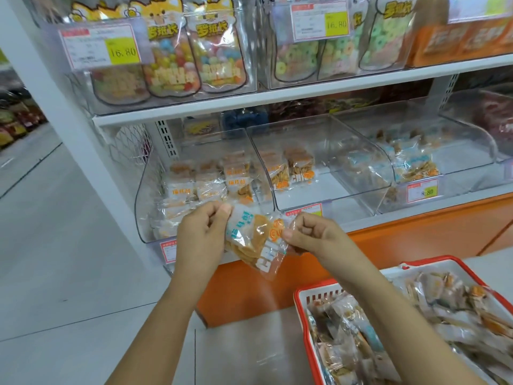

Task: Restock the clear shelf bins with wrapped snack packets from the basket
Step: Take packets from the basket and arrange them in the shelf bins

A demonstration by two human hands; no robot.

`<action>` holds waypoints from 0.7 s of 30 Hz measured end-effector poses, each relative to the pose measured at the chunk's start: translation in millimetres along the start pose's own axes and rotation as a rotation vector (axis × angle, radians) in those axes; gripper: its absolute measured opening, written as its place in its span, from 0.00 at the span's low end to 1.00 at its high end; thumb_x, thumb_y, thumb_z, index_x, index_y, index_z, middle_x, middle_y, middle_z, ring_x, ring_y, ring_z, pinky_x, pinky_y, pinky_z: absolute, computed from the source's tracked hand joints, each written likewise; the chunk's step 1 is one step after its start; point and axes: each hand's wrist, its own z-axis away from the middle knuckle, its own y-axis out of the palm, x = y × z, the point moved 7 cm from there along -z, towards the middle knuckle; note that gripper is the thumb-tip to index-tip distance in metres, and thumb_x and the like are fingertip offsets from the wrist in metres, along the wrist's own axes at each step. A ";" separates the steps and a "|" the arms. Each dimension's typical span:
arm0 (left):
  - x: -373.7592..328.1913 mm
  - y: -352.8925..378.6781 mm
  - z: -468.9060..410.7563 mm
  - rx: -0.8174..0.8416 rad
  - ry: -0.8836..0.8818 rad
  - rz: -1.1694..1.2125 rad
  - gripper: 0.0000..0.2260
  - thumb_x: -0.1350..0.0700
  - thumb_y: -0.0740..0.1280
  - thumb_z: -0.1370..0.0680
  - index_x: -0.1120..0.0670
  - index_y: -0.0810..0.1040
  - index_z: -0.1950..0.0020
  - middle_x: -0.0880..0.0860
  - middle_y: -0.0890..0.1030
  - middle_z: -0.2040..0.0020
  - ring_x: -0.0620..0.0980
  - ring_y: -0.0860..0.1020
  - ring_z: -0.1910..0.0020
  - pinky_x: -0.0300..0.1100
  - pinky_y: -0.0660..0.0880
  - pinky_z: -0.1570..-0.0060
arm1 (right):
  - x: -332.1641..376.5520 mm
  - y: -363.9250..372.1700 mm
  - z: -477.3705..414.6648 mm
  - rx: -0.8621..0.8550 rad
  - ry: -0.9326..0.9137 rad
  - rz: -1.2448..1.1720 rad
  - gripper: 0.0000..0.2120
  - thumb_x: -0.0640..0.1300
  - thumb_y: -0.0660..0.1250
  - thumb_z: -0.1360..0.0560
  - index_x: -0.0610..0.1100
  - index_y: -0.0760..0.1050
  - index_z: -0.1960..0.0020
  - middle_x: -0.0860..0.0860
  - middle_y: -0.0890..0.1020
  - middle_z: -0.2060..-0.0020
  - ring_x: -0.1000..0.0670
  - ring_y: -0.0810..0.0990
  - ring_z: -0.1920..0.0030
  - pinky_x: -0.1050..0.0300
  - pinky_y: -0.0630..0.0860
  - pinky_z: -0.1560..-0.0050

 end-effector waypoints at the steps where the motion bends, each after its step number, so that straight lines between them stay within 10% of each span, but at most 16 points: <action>1: -5.6 0.7 -1.4 0.010 0.051 -0.022 0.09 0.56 0.64 0.20 0.52 0.81 0.57 0.50 0.81 0.64 0.39 0.78 0.67 0.30 0.71 0.75 | 1.1 -3.1 -0.6 -0.003 0.015 0.061 0.10 0.44 0.72 0.28 0.44 0.72 0.62 0.50 0.76 0.68 0.52 0.74 0.65 0.60 0.72 0.57; 5: -25.7 16.2 -9.1 0.092 0.192 -0.074 0.06 0.52 0.70 0.25 0.52 0.83 0.61 0.48 0.81 0.68 0.45 0.79 0.67 0.40 0.74 0.71 | 14.7 -9.6 -8.0 0.071 0.060 0.286 0.27 0.53 0.80 0.41 0.49 0.76 0.45 0.54 0.83 0.53 0.53 0.81 0.52 0.56 0.78 0.45; 8: -47.0 34.9 -14.7 0.092 0.275 -0.048 0.12 0.49 0.73 0.29 0.55 0.81 0.66 0.49 0.78 0.73 0.45 0.74 0.73 0.36 0.70 0.71 | 33.7 -6.7 -9.7 0.196 0.069 0.347 0.18 0.45 0.78 0.34 0.43 0.79 0.47 0.49 0.85 0.54 0.46 0.84 0.51 0.49 0.79 0.44; 13: -76.7 74.5 -20.7 0.165 0.338 0.009 0.22 0.39 0.66 0.29 0.57 0.78 0.66 0.51 0.77 0.71 0.46 0.74 0.71 0.37 0.71 0.70 | 46.6 -43.8 -9.4 0.215 0.134 0.264 0.12 0.37 0.73 0.30 0.34 0.79 0.48 0.44 0.85 0.54 0.50 0.84 0.54 0.64 0.78 0.55; 21: -57.0 168.4 -30.3 0.428 0.257 -0.212 0.09 0.53 0.63 0.20 0.54 0.79 0.45 0.45 0.79 0.53 0.43 0.76 0.51 0.29 0.68 0.53 | 89.8 -242.2 -8.5 -0.436 0.023 0.288 0.18 0.42 0.75 0.35 0.38 0.75 0.48 0.46 0.82 0.61 0.59 0.81 0.65 0.69 0.75 0.61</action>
